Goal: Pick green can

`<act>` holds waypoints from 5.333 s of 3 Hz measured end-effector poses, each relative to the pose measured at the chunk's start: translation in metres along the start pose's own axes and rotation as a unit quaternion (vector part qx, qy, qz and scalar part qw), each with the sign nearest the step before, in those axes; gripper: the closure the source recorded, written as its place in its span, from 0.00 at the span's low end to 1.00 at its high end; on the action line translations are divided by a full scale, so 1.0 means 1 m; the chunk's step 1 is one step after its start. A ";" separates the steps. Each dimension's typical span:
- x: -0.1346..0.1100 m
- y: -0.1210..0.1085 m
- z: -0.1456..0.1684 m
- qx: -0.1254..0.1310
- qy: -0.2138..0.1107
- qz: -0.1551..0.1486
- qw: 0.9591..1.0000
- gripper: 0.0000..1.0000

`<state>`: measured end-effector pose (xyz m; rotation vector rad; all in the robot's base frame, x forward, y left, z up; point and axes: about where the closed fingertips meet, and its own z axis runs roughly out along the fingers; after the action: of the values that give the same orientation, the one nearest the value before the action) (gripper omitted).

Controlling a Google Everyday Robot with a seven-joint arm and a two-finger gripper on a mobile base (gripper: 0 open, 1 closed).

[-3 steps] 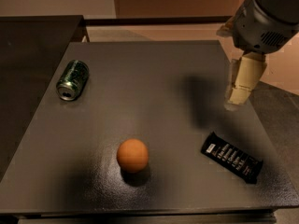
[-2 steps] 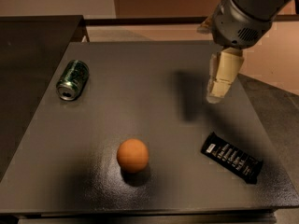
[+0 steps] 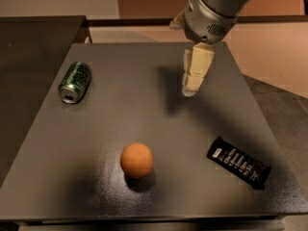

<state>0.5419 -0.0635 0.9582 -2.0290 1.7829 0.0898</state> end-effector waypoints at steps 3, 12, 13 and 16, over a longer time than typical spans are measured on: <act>-0.080 -0.041 0.048 -0.033 -0.025 -0.077 0.996 0.00; -0.207 -0.031 0.210 -0.123 0.059 -0.537 0.833 0.18; -0.212 -0.035 0.205 -0.121 0.059 -0.539 0.832 0.41; -0.217 -0.040 0.168 -0.086 0.018 -0.515 0.853 1.00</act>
Offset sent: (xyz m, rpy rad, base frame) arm 0.0382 0.0990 -0.0053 0.0236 0.0328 0.1752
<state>0.5827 0.2019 0.8885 -2.8389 0.5030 -0.1225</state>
